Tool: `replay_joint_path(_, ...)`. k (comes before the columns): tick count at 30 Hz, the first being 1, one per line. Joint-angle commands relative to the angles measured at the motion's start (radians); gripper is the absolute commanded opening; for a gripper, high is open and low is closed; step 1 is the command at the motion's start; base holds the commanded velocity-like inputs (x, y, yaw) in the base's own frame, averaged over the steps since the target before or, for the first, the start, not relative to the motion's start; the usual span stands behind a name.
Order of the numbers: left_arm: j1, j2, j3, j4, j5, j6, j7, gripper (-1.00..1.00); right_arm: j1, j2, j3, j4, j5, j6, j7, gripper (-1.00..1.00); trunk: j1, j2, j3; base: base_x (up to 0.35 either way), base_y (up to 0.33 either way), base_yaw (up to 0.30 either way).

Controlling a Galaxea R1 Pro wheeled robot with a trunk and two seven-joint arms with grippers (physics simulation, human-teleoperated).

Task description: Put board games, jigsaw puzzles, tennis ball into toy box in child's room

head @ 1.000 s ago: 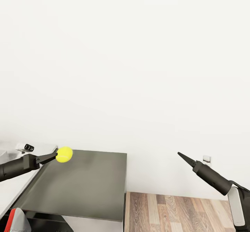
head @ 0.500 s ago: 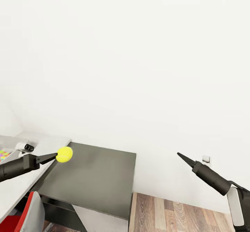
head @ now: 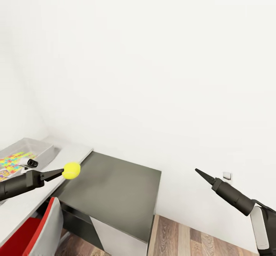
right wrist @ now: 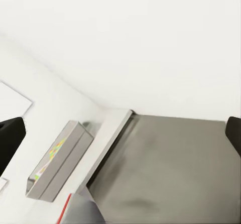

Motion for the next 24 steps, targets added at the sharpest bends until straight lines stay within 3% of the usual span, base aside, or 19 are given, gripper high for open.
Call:
replay_joint_path(1,-0.002,0.000,0.000,0.000,0.000,0.005,-0.003,-1.00,-0.001,-0.001,-0.001,0.000,-0.004,0.006,0.001,1.00,0.001,-0.002,-0.002,0.000,-0.002,0.290)
replay_joint_path(24,-0.002,0.000,0.000,0.000,0.000,0.005,-0.003,-1.00,-0.001,0.006,0.001,0.000,-0.003,0.005,0.001,1.00,0.001,-0.002,-0.002,-0.039,0.003,0.289)
